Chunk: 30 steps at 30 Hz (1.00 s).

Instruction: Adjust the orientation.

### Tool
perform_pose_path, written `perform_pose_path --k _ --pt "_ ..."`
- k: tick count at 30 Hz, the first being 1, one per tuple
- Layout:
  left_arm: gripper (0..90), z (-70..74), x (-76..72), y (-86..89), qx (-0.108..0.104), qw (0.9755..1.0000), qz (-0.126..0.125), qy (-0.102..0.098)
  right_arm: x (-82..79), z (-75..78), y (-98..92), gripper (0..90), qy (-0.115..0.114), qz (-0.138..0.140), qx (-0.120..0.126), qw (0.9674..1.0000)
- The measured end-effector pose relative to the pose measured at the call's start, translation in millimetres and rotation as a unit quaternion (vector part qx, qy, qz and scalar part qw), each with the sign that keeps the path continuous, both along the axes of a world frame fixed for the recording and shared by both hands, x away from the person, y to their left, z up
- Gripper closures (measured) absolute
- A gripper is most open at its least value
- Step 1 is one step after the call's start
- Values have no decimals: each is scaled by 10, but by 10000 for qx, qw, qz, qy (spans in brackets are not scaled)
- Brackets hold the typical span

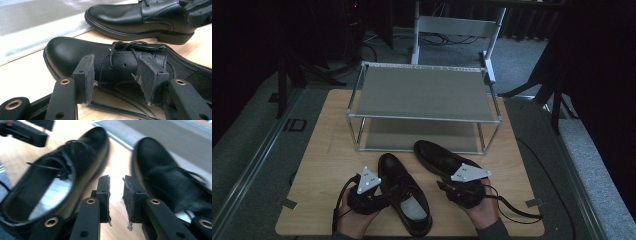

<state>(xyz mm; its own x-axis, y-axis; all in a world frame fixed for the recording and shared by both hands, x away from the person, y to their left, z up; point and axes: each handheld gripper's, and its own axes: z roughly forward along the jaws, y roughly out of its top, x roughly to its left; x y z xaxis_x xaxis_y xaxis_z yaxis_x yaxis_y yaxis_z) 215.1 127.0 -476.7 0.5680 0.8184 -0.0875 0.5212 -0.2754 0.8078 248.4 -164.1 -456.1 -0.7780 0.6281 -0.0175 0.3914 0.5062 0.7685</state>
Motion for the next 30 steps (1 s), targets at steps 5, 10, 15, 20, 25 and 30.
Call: perform_pose_path --k 5,10,15,20,25,30 --pt "493 1 0 2 -10 10000 12 -11 -65 -24 177 736 75 269 1 9996" --pt "494 1 1 4 -13 10000 24 -17 -75 -89 286 695 224 469 81 9986" --pt "494 -7 5 1 -3 10000 24 -4 -99 -125 380 673 305 635 23 9975" --pt "493 -2 -3 9 3 10000 23 -15 -46 -193 508 691 291 572 -279 9976" --pt "493 -15 5 22 3 10000 37 8 12 -284 566 737 381 529 -409 9970" --pt "494 -14 2 16 -15 10000 39 2 15 -271 546 827 222 431 -524 9975"
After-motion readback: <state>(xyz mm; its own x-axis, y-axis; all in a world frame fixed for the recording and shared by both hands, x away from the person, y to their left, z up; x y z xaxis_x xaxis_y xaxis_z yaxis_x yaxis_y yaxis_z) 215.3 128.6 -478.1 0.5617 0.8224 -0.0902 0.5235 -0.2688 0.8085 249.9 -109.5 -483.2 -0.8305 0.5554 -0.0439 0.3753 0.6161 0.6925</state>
